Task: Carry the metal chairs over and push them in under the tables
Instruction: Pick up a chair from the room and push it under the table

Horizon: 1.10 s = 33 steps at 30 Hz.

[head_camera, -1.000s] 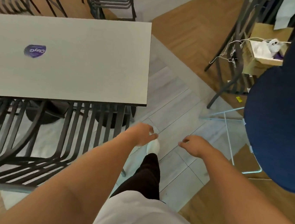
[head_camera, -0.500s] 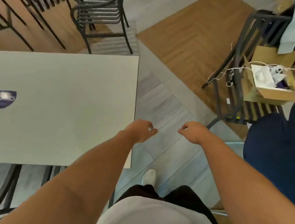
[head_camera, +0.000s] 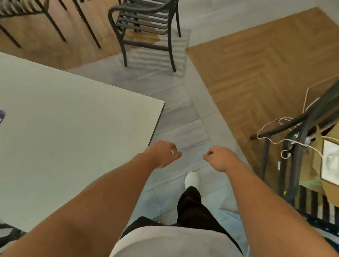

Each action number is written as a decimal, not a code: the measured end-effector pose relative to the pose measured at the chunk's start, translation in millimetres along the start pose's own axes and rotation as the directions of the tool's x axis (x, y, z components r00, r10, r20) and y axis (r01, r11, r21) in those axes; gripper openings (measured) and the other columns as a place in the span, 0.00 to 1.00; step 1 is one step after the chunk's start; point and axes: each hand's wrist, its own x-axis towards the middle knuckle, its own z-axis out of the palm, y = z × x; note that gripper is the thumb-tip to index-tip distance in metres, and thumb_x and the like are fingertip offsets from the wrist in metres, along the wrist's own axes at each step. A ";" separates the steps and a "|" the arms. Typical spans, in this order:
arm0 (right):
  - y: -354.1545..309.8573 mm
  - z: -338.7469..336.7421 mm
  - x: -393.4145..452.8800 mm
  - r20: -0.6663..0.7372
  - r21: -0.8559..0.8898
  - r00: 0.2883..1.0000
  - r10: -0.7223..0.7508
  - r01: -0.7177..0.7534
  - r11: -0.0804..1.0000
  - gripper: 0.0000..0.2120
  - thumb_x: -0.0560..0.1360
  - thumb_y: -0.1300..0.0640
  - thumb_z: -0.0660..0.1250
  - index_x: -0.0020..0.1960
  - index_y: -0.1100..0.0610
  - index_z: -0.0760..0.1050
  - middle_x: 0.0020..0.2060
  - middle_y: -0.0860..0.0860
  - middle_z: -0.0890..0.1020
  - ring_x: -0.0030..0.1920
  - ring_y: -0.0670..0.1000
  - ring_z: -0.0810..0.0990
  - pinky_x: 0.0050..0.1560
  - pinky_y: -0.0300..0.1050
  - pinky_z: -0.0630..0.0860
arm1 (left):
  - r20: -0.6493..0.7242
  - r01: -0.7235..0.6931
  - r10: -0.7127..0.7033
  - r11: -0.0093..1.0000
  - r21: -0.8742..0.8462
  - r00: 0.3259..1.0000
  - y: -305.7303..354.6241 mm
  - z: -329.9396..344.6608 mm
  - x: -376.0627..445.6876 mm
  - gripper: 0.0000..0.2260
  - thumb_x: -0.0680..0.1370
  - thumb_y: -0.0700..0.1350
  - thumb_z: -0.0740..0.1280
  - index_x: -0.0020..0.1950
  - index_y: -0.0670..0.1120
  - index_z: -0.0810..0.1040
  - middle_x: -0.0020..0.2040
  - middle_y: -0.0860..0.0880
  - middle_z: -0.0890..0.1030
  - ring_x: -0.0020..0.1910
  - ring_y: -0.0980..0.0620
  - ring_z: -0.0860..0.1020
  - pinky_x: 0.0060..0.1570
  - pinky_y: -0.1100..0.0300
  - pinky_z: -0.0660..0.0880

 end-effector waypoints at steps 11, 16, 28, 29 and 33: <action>1.3 -171.2 125.9 0.005 -0.049 0.995 -0.101 0.101 0.994 0.19 0.83 0.44 0.62 0.63 0.57 0.78 0.61 0.55 0.81 0.60 0.57 0.78 0.58 0.48 0.75 | -0.083 0.084 -0.089 0.995 -0.052 0.993 71.4 -117.9 107.7 0.21 0.83 0.62 0.59 0.67 0.51 0.79 0.61 0.49 0.83 0.60 0.47 0.79 0.59 0.52 0.75; -17.3 -236.5 189.4 -0.001 -0.061 0.992 -0.122 0.122 0.991 0.19 0.83 0.46 0.63 0.63 0.59 0.78 0.60 0.56 0.81 0.60 0.58 0.78 0.57 0.46 0.74 | -0.097 0.098 -0.106 0.991 -0.091 0.990 81.1 -174.8 176.9 0.21 0.84 0.61 0.59 0.68 0.50 0.79 0.63 0.48 0.82 0.62 0.45 0.78 0.62 0.51 0.75; -109.8 -440.1 369.0 -0.097 -0.107 0.992 -0.084 0.074 0.991 0.18 0.82 0.46 0.64 0.61 0.58 0.81 0.59 0.56 0.83 0.61 0.59 0.79 0.59 0.47 0.75 | -0.154 0.037 -0.057 0.991 -0.125 0.986 63.6 -393.2 400.9 0.22 0.84 0.60 0.59 0.69 0.48 0.78 0.63 0.46 0.82 0.62 0.45 0.78 0.56 0.55 0.71; -121.6 -460.4 381.6 -0.120 -0.110 0.989 -0.088 0.075 0.991 0.18 0.82 0.46 0.64 0.61 0.58 0.81 0.59 0.56 0.83 0.62 0.59 0.79 0.58 0.47 0.75 | -0.155 0.034 -0.054 0.991 -0.130 0.986 61.6 -413.3 415.5 0.22 0.84 0.60 0.59 0.69 0.48 0.78 0.63 0.46 0.82 0.63 0.45 0.78 0.56 0.55 0.71; -165.3 -525.9 427.0 -0.178 -0.086 0.978 -0.108 0.094 0.992 0.16 0.82 0.47 0.65 0.60 0.57 0.81 0.57 0.56 0.84 0.58 0.59 0.80 0.58 0.49 0.77 | -0.188 0.011 -0.034 0.993 -0.120 0.982 56.5 -482.5 461.7 0.21 0.85 0.59 0.59 0.68 0.47 0.80 0.62 0.45 0.83 0.62 0.43 0.78 0.56 0.54 0.72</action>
